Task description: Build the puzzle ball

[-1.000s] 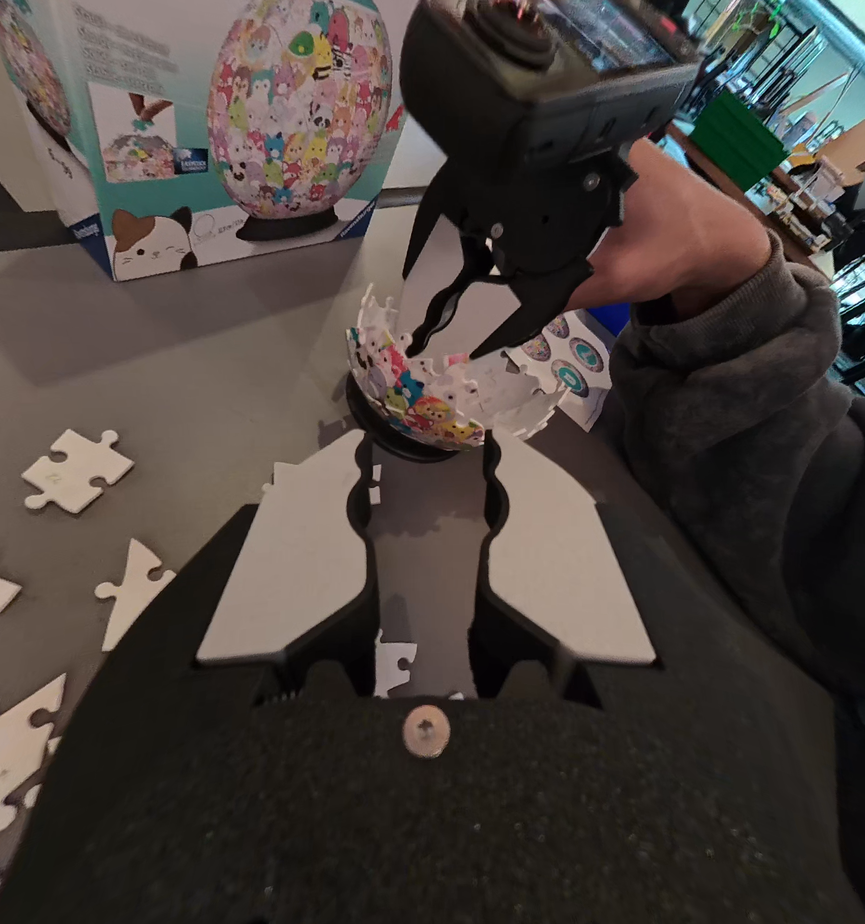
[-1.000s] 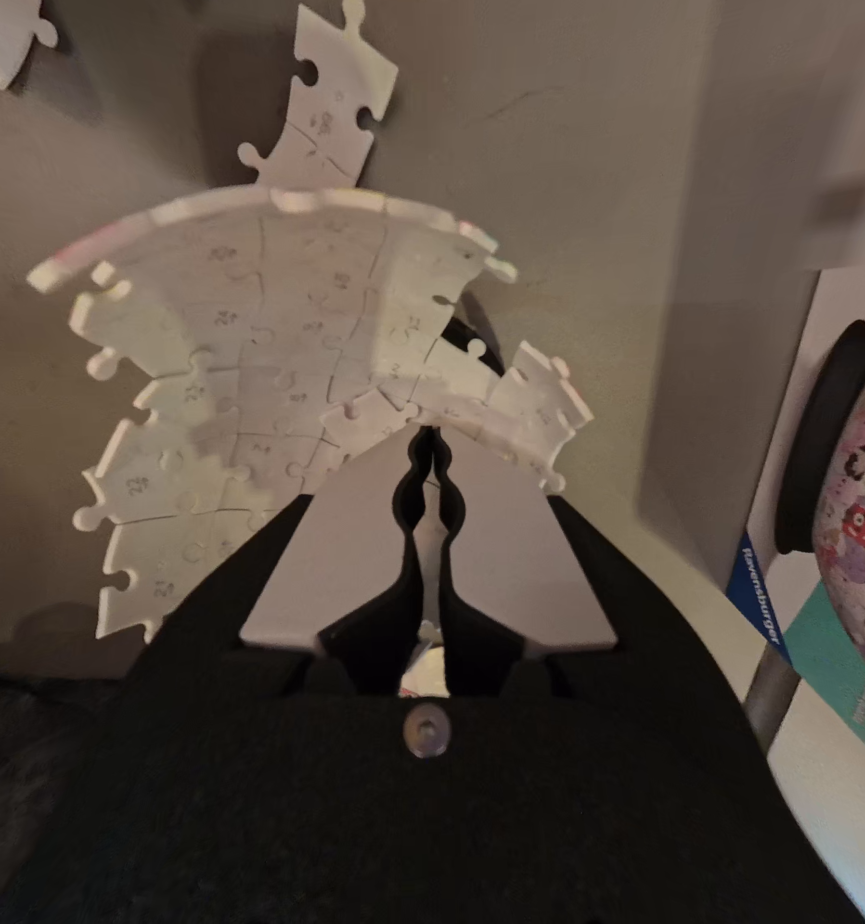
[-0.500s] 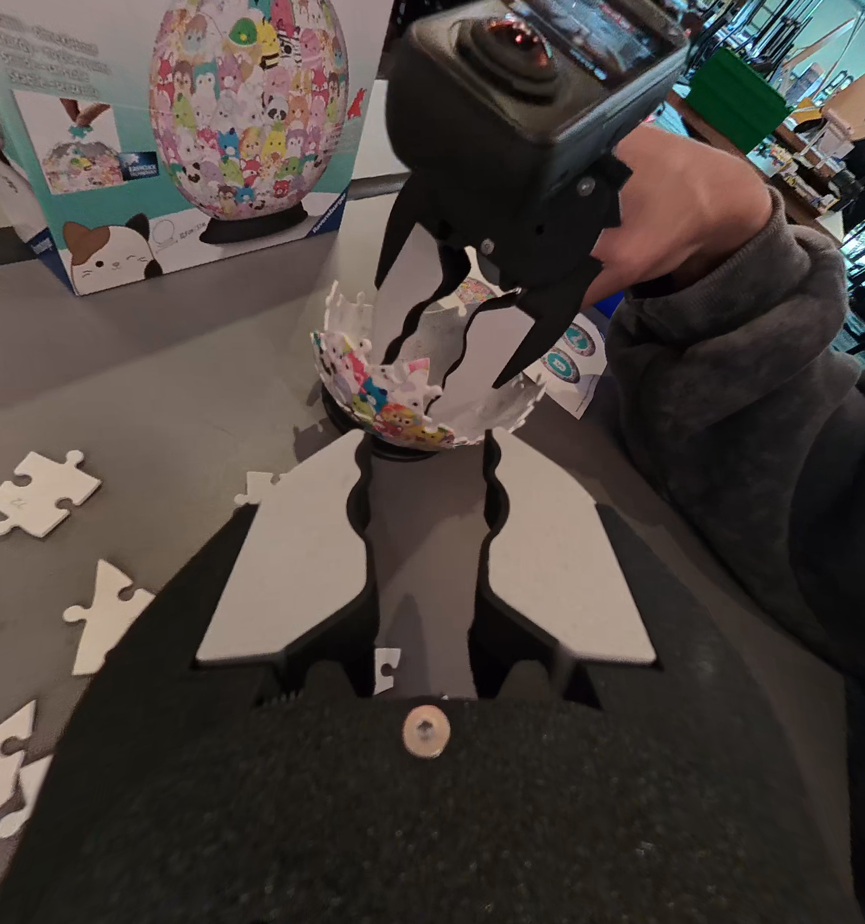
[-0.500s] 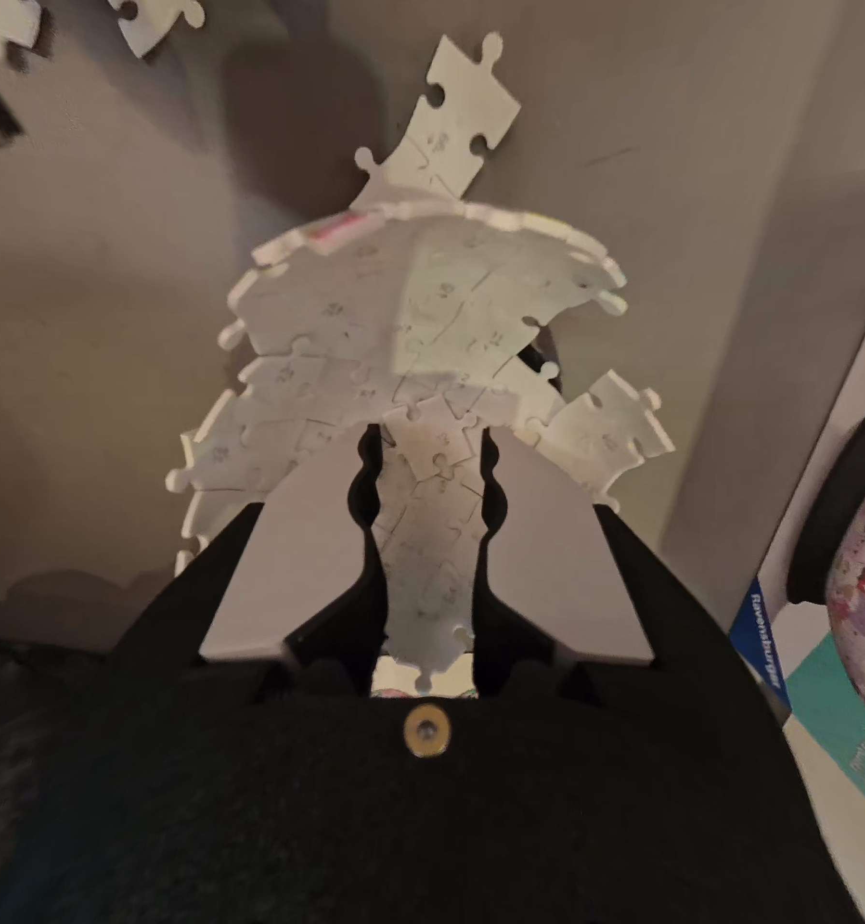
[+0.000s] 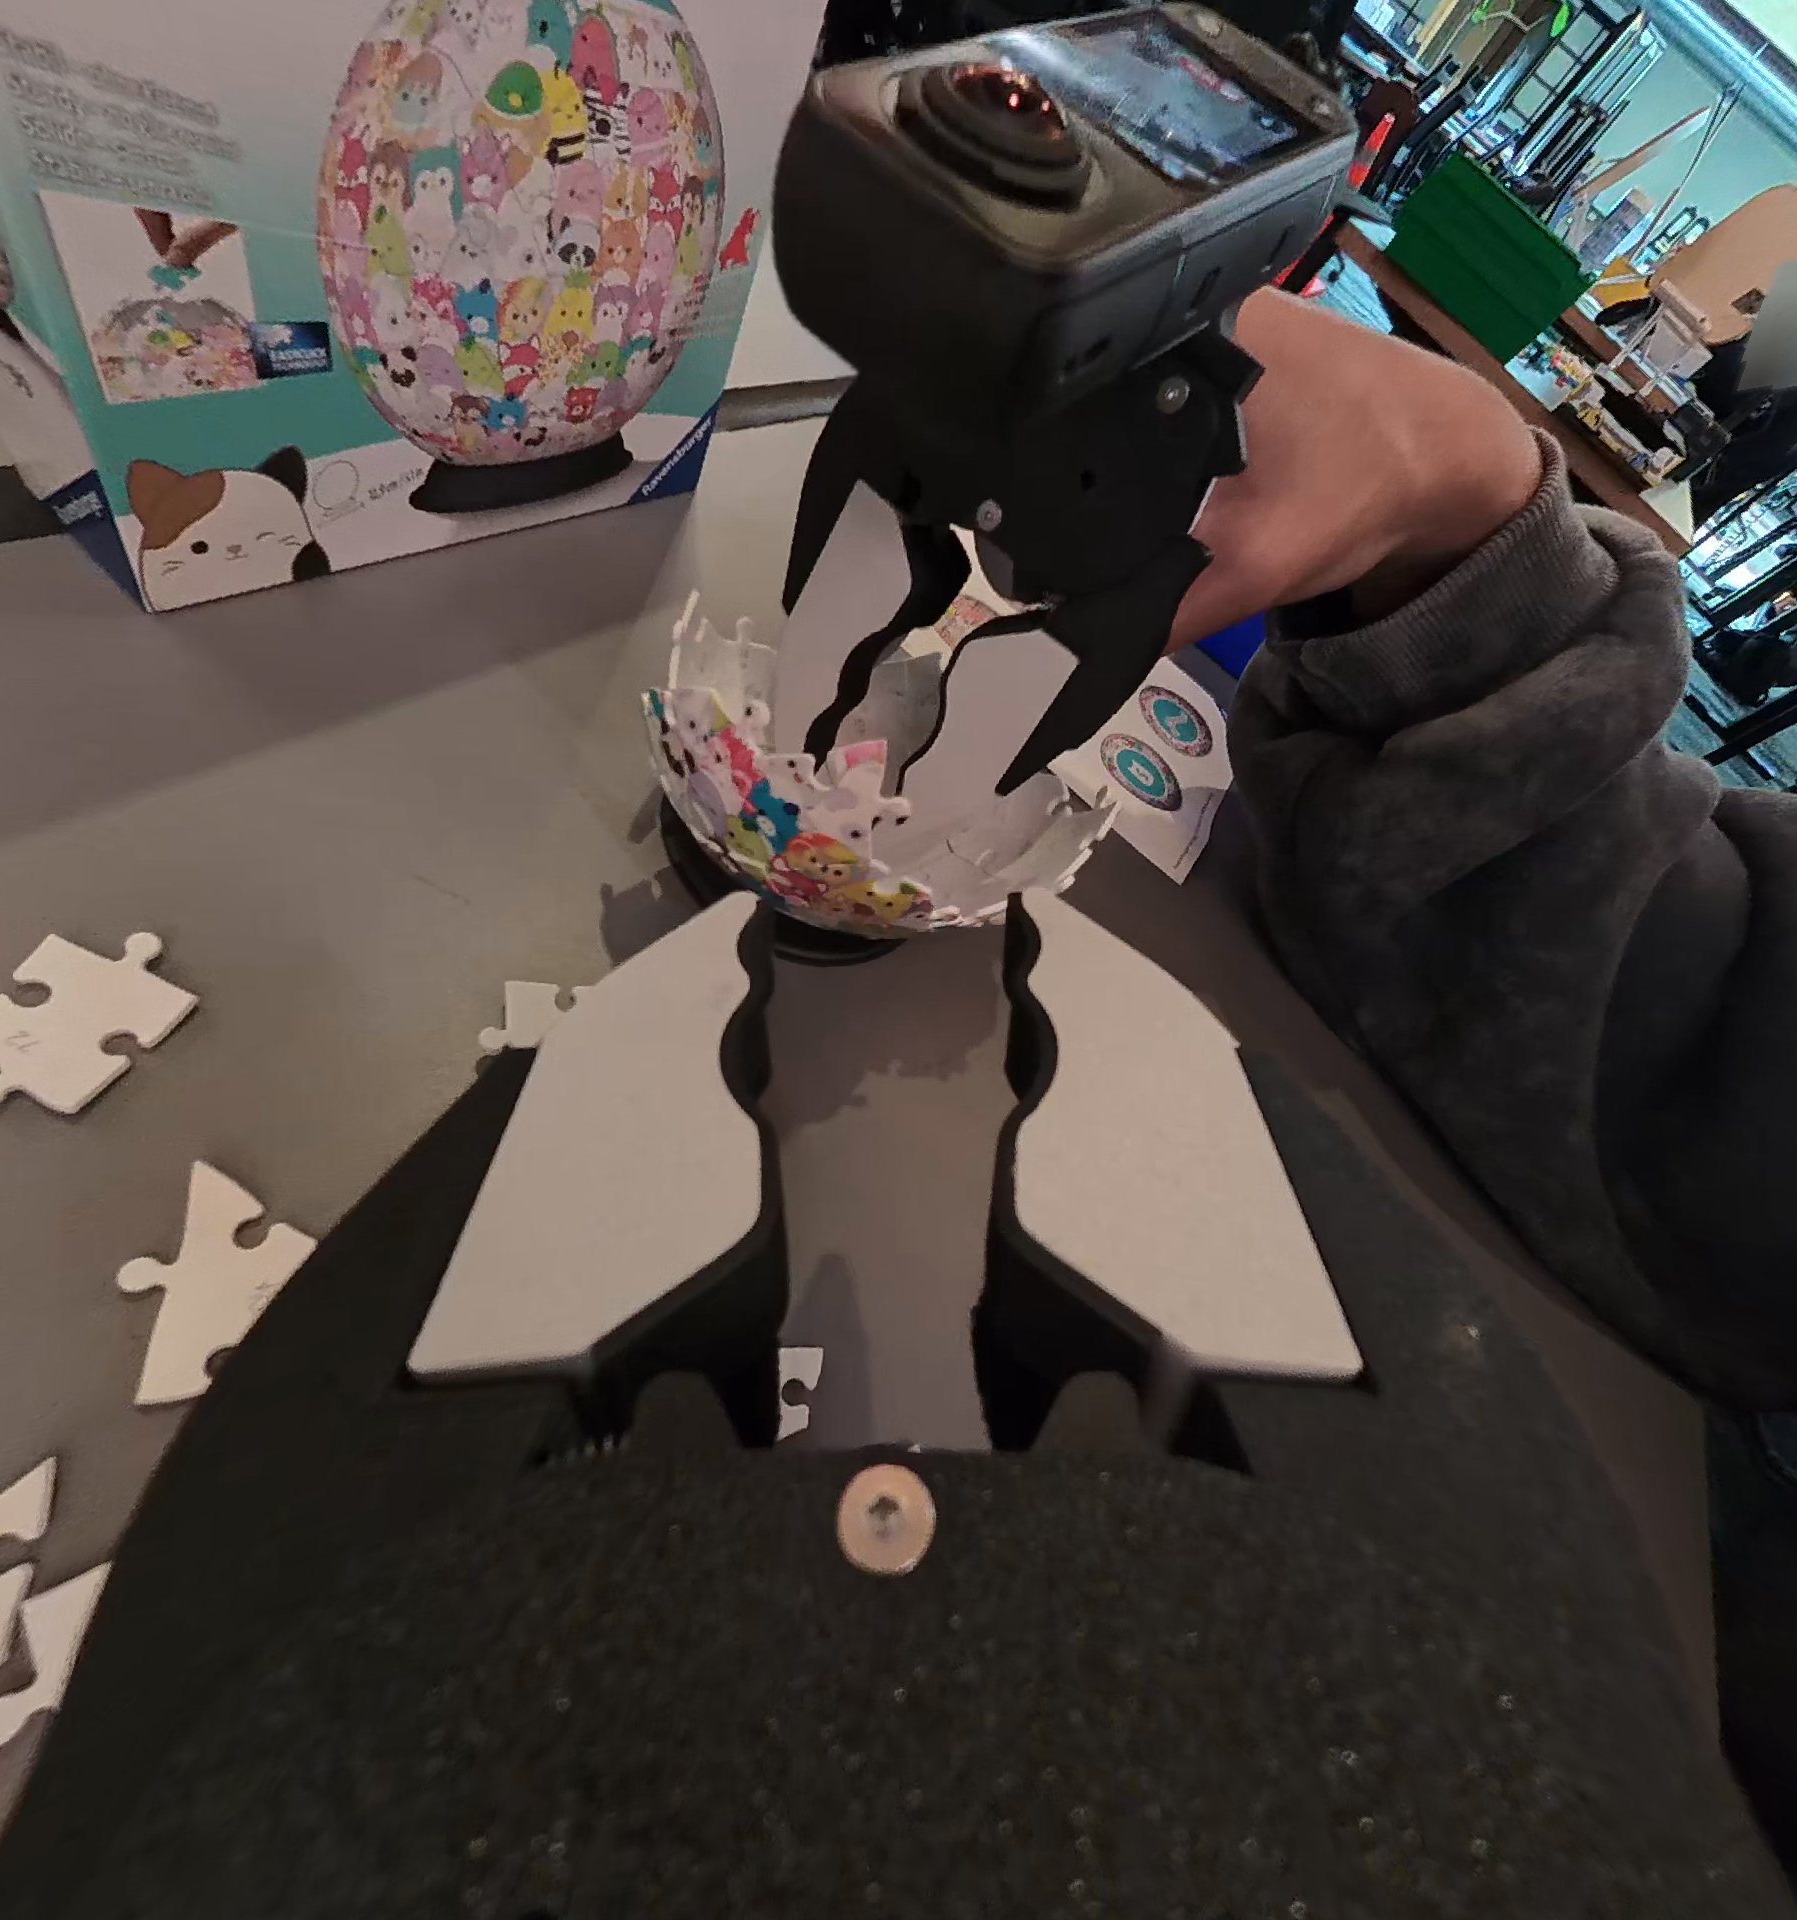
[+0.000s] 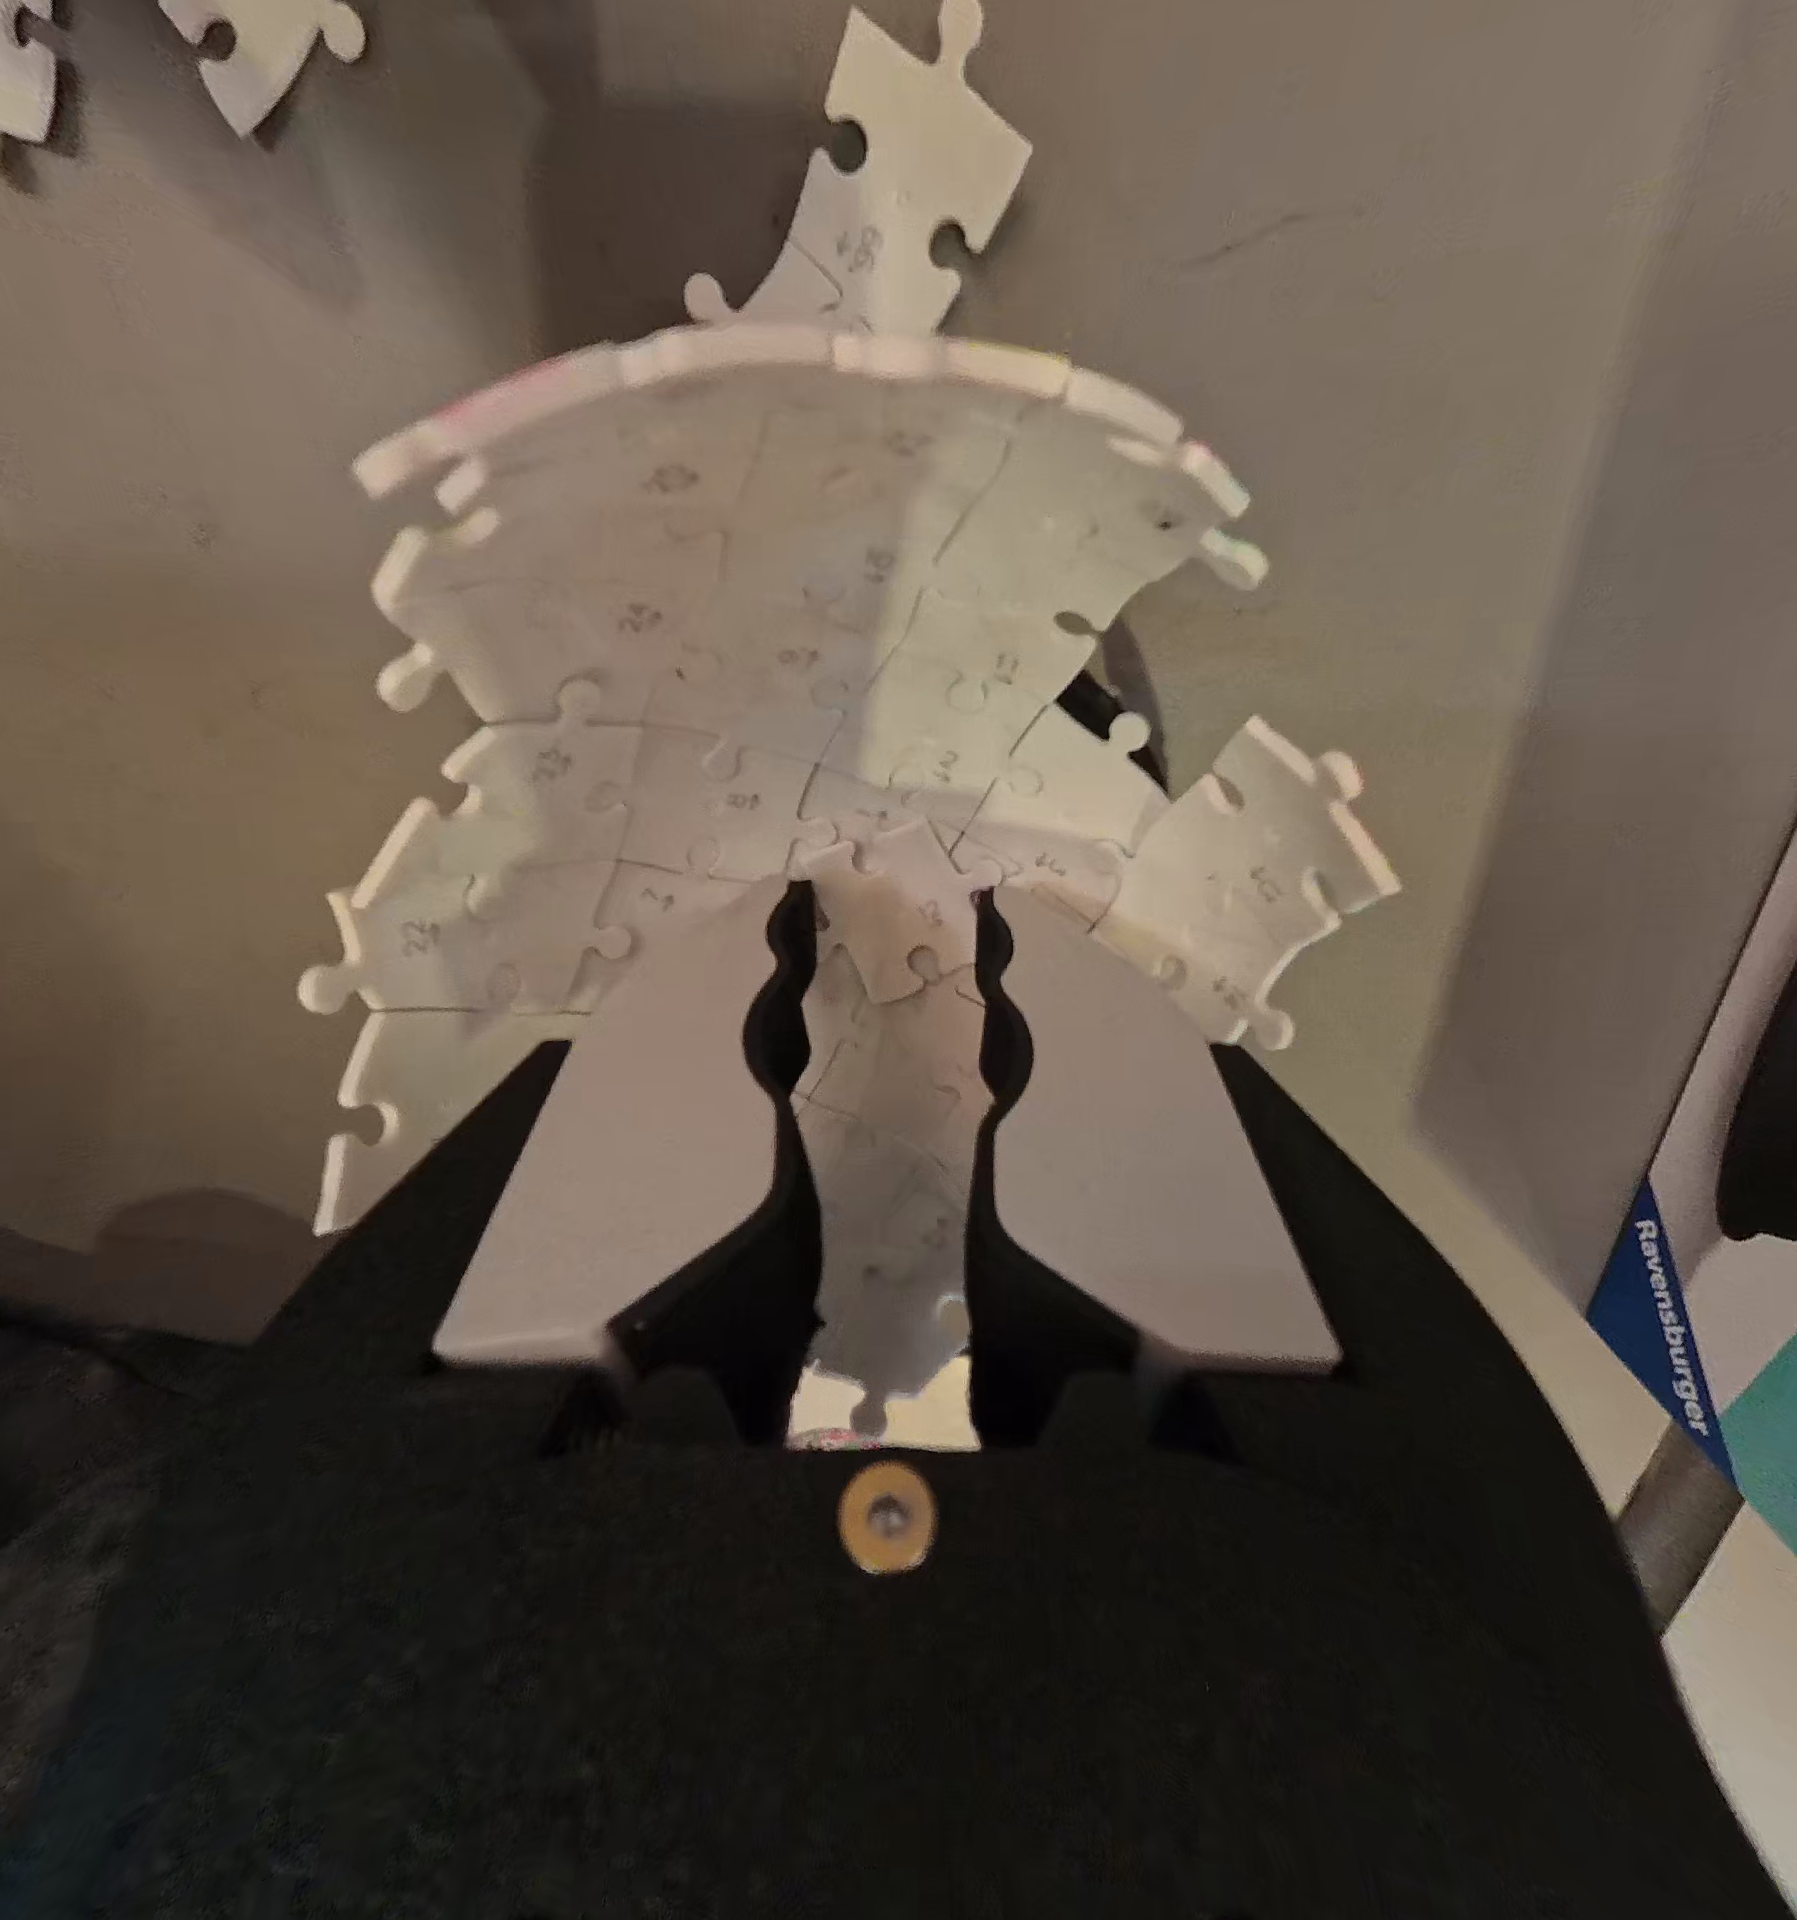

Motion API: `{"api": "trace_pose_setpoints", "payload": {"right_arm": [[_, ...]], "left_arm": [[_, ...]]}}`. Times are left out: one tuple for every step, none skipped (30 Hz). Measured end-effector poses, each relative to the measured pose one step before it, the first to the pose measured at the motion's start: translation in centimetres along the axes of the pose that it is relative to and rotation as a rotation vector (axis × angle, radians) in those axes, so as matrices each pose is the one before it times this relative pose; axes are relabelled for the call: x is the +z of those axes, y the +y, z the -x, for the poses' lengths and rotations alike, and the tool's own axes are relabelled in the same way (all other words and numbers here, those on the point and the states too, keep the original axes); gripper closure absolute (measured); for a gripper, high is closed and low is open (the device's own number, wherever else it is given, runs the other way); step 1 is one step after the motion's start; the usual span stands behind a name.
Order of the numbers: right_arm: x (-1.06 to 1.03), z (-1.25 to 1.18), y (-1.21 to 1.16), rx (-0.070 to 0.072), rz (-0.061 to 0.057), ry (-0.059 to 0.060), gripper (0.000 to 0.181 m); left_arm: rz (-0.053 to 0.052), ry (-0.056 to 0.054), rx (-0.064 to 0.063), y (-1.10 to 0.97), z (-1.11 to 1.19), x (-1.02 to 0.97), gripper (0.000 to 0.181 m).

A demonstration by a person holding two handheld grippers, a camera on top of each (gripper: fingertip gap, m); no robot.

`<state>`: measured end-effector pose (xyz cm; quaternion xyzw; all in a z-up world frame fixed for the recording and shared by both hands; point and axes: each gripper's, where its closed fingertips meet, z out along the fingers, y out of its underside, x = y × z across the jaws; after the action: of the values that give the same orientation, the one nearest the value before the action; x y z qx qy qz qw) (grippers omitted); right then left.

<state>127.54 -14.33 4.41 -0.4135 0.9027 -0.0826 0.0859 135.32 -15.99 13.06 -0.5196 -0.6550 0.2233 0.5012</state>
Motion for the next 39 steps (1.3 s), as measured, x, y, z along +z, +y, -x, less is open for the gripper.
{"api": "trace_pose_setpoints", "payload": {"right_arm": [[-0.053, -0.029, 0.084, -0.0014, 0.0012, 0.0027, 0.152], [-0.097, -0.107, 0.036, 0.0004, -0.0018, 0.0057, 0.152], [-0.182, -0.138, 0.023, 0.0013, -0.0054, 0.0085, 0.153], [-0.226, -0.070, -0.012, 0.0028, -0.0080, 0.0032, 0.153], [-0.295, -0.067, -0.074, 0.0017, -0.0129, 0.0041, 0.153], [-0.374, -0.062, -0.128, -0.0022, -0.0186, 0.0044, 0.160], [-0.487, 0.138, -0.128, -0.0127, -0.0213, -0.0081, 0.180], [-0.501, -0.132, -0.305, -0.0036, -0.0276, 0.0141, 0.181], [-0.524, -0.046, -0.300, -0.0027, -0.0260, 0.0090, 0.180], [-0.468, 0.023, -0.285, 0.0033, -0.0239, 0.0045, 0.175], [-0.407, -0.030, -0.069, 0.0060, -0.0081, 0.0059, 0.172], [-0.268, 0.012, 0.031, 0.0050, -0.0004, 0.0048, 0.171], [-0.043, 0.190, -0.004, -0.0001, 0.0023, -0.0060, 0.167], [0.174, 0.149, -0.061, -0.0047, 0.0027, -0.0028, 0.160], [0.398, 0.039, -0.032, -0.0026, 0.0064, 0.0000, 0.149], [0.526, -0.041, 0.160, 0.0010, 0.0224, -0.0013, 0.142], [0.566, -0.146, 0.309, 0.0047, 0.0301, 0.0016, 0.139], [0.539, -0.114, 0.334, 0.0073, 0.0293, -0.0017, 0.139], [0.441, -0.106, 0.240, 0.0069, 0.0216, -0.0007, 0.137], [0.358, 0.121, 0.099, 0.0042, 0.0124, -0.0120, 0.135], [0.274, 0.253, 0.031, -0.0036, 0.0082, -0.0143, 0.135], [0.179, 0.094, 0.022, -0.0100, 0.0083, -0.0004, 0.136], [0.102, -0.015, -0.003, -0.0101, 0.0081, 0.0083, 0.136], [0.069, -0.037, 0.013, -0.0041, 0.0082, 0.0060, 0.136], [0.070, -0.026, 0.025, 0.0023, 0.0061, 0.0018, 0.136], [0.042, 0.105, -0.007, 0.0062, 0.0016, -0.0095, 0.140], [0.039, -0.010, 0.066, 0.0047, 0.0057, -0.0015, 0.143], [0.043, -0.102, 0.185, -0.0043, 0.0141, 0.0096, 0.148], [0.036, -0.048, 0.067, -0.0123, 0.0090, 0.0131, 0.151], [-0.017, 0.006, -0.016, -0.0075, 0.0053, 0.0090, 0.151], [-0.011, 0.014, -0.001, -0.0018, 0.0048, 0.0051, 0.151], [-0.009, 0.002, 0.002, 0.0006, 0.0060, 0.0023, 0.152], [-0.008, 0.004, 0.004, -0.0019, 0.0016, 0.0018, 0.152], [-0.002, 0.006, -0.003, -0.0035, -0.0014, 0.0016, 0.152], [-0.010, -0.012, 0.003, -0.0029, -0.0020, 0.0013, 0.152], [-0.016, -0.086, 0.082, -0.0024, 0.0025, 0.0062, 0.152], [-0.028, -0.142, 0.099, -0.0010, 0.0042, 0.0096, 0.152], [-0.044, -0.066, 0.077, 0.0002, 0.0023, 0.0040, 0.152], [-0.117, -0.158, 0.050, 0.0002, -0.0005, 0.0095, 0.152]], "left_arm": [[-0.0010, 0.0002, -0.0004, 0.007, 0.016, 0.017, 0.139], [-0.0006, -0.0028, 0.0006, 0.011, 0.054, 0.025, 0.139], [0.0038, -0.0012, -0.0004, 0.055, 0.028, 0.020, 0.139], [0.0008, 0.0000, -0.0009, 0.010, -0.001, 0.016, 0.139], [-0.0026, 0.0016, -0.0004, -0.030, -0.046, 0.010, 0.139], [-0.0007, 0.0025, -0.0008, -0.014, -0.060, 0.014, 0.139], [-0.0018, 0.0029, -0.0009, -0.033, -0.070, 0.009, 0.139], [-0.0046, 0.0012, -0.0001, -0.071, -0.053, -0.005, 0.139], [0.0003, 0.0003, 0.0002, -0.005, -0.038, 0.006, 0.139], [0.0077, -0.0014, 0.0007, 0.096, 0.016, 0.011, 0.139], [0.0051, -0.0040, 0.0010, 0.066, 0.087, -0.015, 0.139], [-0.0050, -0.0019, -0.0005, -0.058, 0.059, -0.042, 0.139], [-0.0066, 0.0057, -0.0050, -0.078, -0.027, -0.032, 0.139], [-0.0015, 0.0106, -0.0076, -0.008, -0.090, 0.000, 0.139], [-0.0001, 0.0076, -0.0065, 0.012, -0.054, 0.025, 0.139], [-0.0011, 0.0031, -0.0021, 0.008, -0.037, 0.041, 0.139], [0.0026, -0.0006, 0.0008, 0.054, -0.015, 0.050, 0.139], [0.0081, -0.0004, 0.0018, 0.122, -0.038, 0.077, 0.139], [0.0064, 0.0006, 0.0028, 0.078, -0.081, 0.070, 0.139], [0.0008, 0.0010, 0.0041, 0.005, -0.107, 0.044, 0.139], [-0.0010, 0.0033, 0.0040, -0.034, -0.152, 0.028, 0.139], [0.0012, 0.0030, 0.0025, -0.009, -0.113, 0.019, 0.139], [0.0014, 0.0025, 0.0024, 0.010, -0.090, 0.014, 0.139], [0.0008, 0.0020, 0.0018, -0.001, -0.070, 0.005, 0.139], [-0.0002, 0.0000, 0.0003, -0.012, -0.025, -0.001, 0.139], [-0.0016, 0.0006, -0.0005, -0.020, -0.017, -0.010, 0.139], [-0.0010, 0.0004, -0.0016, -0.027, -0.009, -0.024, 0.139], [-0.0014, 0.0003, -0.0016, -0.026, 0.014, -0.031, 0.139], [-0.0024, -0.0007, -0.0008, -0.036, 0.017, -0.042, 0.139], [-0.0018, -0.0018, -0.0008, -0.027, 0.054, -0.048, 0.139], [-0.0016, -0.0019, -0.0014, -0.028, 0.060, -0.052, 0.139], [-0.0030, -0.0028, -0.0018, -0.038, 0.073, -0.038, 0.139], [-0.0024, -0.0011, -0.0024, -0.022, 0.066, -0.029, 0.139], [-0.0002, 0.0013, -0.0029, 0.001, 0.023, -0.024, 0.139], [-0.0001, 0.0017, -0.0028, 0.004, 0.016, 0.000, 0.139], [-0.0009, -0.0002, -0.0018, 0.002, 0.039, -0.001, 0.139], [-0.0001, -0.0021, -0.0014, 0.015, 0.048, 0.007, 0.139], [0.0021, 0.0000, -0.0019, 0.030, 0.020, 0.018, 0.139], [0.0019, 0.0025, -0.0021, 0.043, -0.028, 0.029, 0.139]]}}
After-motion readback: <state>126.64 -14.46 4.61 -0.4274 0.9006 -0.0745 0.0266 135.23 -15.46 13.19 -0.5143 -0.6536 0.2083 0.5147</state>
